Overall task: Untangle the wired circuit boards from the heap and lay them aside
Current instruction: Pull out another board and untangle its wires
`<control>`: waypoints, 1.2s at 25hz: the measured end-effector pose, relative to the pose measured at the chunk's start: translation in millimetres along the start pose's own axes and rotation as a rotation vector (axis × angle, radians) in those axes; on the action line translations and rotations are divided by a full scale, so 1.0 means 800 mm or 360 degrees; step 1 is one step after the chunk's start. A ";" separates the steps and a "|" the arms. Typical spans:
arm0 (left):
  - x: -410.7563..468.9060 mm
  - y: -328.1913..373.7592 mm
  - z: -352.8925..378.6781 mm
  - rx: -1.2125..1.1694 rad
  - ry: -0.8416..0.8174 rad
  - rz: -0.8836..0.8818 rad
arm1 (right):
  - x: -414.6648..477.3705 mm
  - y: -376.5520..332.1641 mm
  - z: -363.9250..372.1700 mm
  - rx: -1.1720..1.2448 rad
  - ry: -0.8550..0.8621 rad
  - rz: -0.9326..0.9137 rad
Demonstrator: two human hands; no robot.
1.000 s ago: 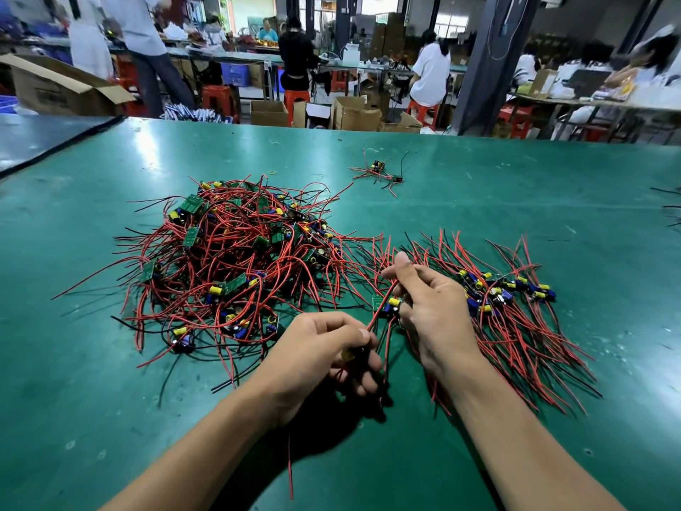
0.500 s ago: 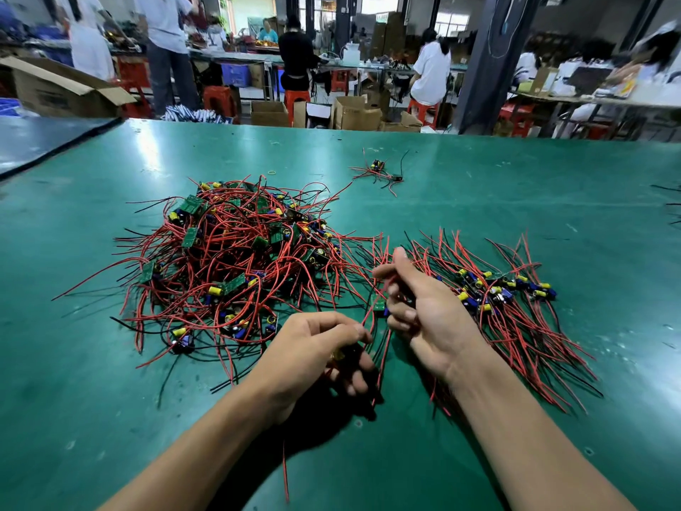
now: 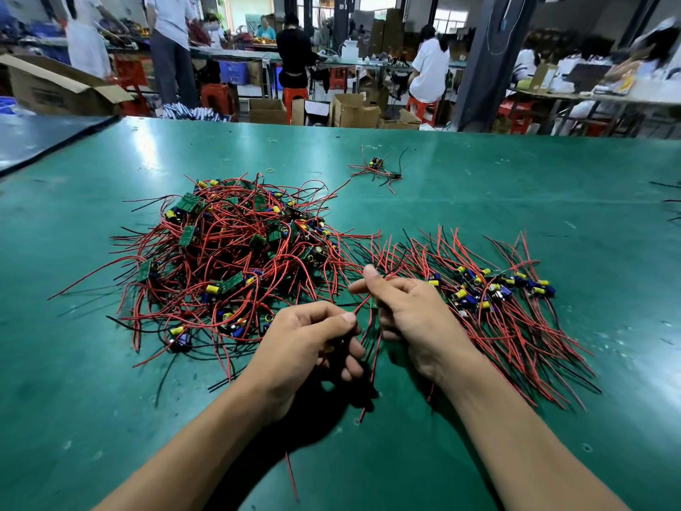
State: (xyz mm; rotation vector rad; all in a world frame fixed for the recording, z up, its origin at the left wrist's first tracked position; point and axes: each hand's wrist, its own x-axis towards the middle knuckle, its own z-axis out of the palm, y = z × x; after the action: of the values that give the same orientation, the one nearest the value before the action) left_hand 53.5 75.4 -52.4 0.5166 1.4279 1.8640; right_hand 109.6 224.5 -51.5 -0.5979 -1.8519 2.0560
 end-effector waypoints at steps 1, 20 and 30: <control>-0.001 0.000 0.000 -0.0001 -0.0007 -0.0011 | 0.002 -0.001 -0.003 0.0050 0.0034 -0.0012; -0.001 -0.003 -0.004 0.0106 -0.0045 -0.0033 | 0.002 -0.015 -0.018 0.0464 -0.0119 0.0243; 0.001 0.001 -0.004 0.0011 -0.0016 -0.0082 | -0.004 0.004 0.002 0.0016 -0.0118 0.0065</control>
State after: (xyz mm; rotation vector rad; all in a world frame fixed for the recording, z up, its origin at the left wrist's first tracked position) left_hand 50.8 73.9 -52.3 0.4870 1.4287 1.8140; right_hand 111.3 221.3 -53.9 -0.5687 -1.8839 2.1396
